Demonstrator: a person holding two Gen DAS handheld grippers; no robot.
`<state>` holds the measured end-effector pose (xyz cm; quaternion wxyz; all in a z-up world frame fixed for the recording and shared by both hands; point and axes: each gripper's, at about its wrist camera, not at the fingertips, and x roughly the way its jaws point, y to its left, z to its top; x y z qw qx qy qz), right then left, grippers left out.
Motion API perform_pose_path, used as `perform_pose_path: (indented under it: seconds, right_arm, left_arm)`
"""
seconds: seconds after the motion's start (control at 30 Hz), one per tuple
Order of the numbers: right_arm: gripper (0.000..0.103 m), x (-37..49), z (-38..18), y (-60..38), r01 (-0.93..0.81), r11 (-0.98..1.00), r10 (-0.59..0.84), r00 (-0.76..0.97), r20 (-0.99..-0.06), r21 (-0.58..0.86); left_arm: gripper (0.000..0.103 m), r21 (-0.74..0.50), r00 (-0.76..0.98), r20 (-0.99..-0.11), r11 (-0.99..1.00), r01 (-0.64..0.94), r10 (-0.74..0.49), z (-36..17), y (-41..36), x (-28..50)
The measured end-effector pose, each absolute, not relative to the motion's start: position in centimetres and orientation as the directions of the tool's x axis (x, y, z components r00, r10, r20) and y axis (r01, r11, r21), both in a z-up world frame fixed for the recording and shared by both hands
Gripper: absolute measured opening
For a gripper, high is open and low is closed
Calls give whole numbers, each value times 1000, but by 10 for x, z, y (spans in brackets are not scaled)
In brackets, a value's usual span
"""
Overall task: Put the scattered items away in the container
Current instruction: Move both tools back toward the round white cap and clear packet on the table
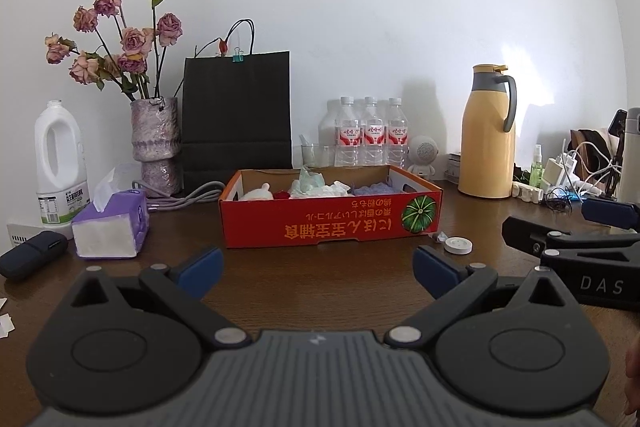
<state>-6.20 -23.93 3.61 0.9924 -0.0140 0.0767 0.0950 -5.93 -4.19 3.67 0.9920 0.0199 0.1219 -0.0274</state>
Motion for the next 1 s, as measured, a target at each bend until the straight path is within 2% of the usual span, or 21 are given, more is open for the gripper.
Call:
perform_pose_path:
  seconds: [0.33,0.43,0.53,0.63,0.77,0.83,0.9,0.93,1.0]
  right_arm:
    - [100,-44,32,-251,-164,986,162,966,-203,4]
    - [100,-10,34,-257,-122,992,119,948,-295,9]
    - [98,39,31,-265,-126,991,131,902,-412,40]
    - [93,86,24,-268,-123,991,135,863,-487,57]
    - [80,138,13,-263,-141,987,161,820,-549,78]
    - [78,157,6,-259,-117,992,118,810,-574,39]
    - [61,170,-1,-260,-102,993,113,795,-597,51]
    - [37,173,-3,-262,-108,991,130,787,-603,72]
    - [37,171,-4,-266,-98,993,116,795,-596,63]
  left_arm:
    - [103,54,962,-272,997,50,-33,33,-47,-44]
    - [103,70,962,-273,997,44,-23,34,-46,-31]
    - [103,70,954,-298,997,45,-22,32,-45,-13]
    - [103,63,946,-322,996,58,-35,31,-43,6]
    - [103,64,935,-350,994,86,-58,31,-44,32]
    - [103,59,927,-369,993,100,-71,31,-45,44]
    - [103,52,916,-392,992,114,-84,31,-48,57]
    - [103,47,911,-401,991,123,-94,31,-50,63]
    - [102,26,899,-417,987,156,-131,33,-58,77]
